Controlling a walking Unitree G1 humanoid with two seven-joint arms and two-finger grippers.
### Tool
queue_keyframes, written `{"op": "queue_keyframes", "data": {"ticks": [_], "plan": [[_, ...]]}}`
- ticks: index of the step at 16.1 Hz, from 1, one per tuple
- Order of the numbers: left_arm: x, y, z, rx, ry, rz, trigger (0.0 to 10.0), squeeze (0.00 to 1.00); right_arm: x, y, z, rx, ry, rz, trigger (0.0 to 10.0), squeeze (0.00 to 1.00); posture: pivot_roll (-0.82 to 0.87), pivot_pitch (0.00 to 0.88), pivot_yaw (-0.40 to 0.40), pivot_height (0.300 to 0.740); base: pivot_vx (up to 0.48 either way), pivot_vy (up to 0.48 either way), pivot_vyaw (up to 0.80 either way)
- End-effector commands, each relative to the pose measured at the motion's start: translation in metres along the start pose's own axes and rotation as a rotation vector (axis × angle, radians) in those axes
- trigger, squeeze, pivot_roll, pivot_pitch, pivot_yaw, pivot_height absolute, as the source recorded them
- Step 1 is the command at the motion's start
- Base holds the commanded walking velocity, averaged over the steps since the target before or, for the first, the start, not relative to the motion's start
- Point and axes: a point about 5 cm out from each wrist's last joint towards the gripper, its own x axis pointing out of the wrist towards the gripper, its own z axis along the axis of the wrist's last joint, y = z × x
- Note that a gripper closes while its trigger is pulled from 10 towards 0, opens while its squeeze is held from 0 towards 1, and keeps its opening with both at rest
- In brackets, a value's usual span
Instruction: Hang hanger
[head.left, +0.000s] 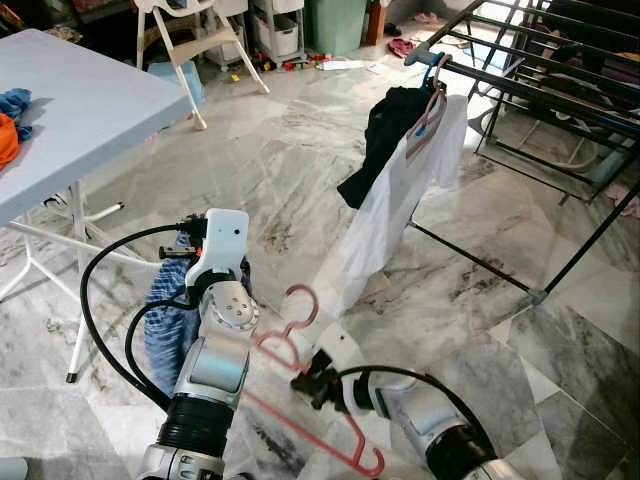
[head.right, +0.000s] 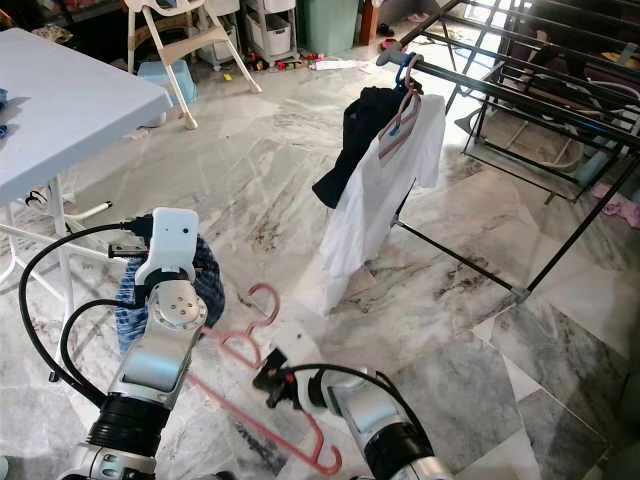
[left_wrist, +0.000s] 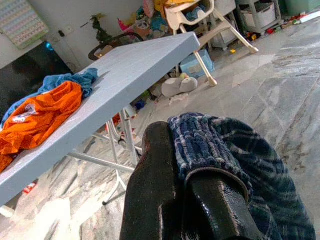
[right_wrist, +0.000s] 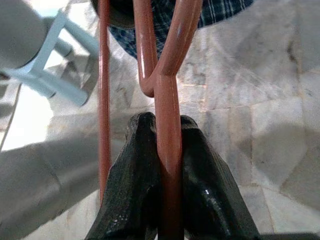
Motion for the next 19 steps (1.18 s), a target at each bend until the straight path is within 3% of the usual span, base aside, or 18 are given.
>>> {"op": "queue_keyframes", "data": {"ticks": [1, 4, 6, 11, 16, 19], "plan": [[0.002, 0.001, 0.004, 0.013, -0.028, 0.017, 10.0, 0.00, 0.000, 0.003, 0.001, -0.037, 0.001, 0.023, 10.0, 0.00, -0.06, 0.120, 0.022, 0.740, 0.000, 0.000, 0.00], [0.006, 0.015, -0.006, 0.063, -0.003, 0.080, 10.0, 0.00, -0.015, -0.033, -0.010, -0.120, 0.084, -0.319, 10.0, 0.00, -0.06, 0.122, 0.024, 0.740, 0.000, 0.000, 0.00], [0.005, 0.015, -0.007, 0.061, -0.005, 0.071, 10.0, 0.00, -0.022, -0.043, -0.011, -0.089, 0.073, -0.412, 10.0, 0.00, -0.06, 0.123, 0.031, 0.740, 0.000, 0.000, 0.00], [-0.002, 0.005, 0.007, 0.015, -0.017, 0.010, 10.0, 0.00, -0.013, -0.040, -0.002, -0.017, 0.028, -0.394, 10.0, 0.00, -0.05, 0.126, 0.038, 0.740, 0.000, 0.000, 0.00], [-0.017, -0.007, 0.006, 0.006, -0.001, -0.043, 10.0, 0.00, -0.006, -0.041, 0.008, 0.060, -0.011, -0.389, 10.0, 0.00, -0.04, 0.126, 0.030, 0.740, 0.000, 0.000, 0.00], [-0.021, -0.010, 0.009, -0.008, -0.001, -0.062, 10.0, 0.00, -0.012, -0.051, 0.006, 0.144, -0.035, -0.502, 10.0, 0.00, -0.04, 0.124, 0.025, 0.740, 0.000, 0.000, 0.00]]}}
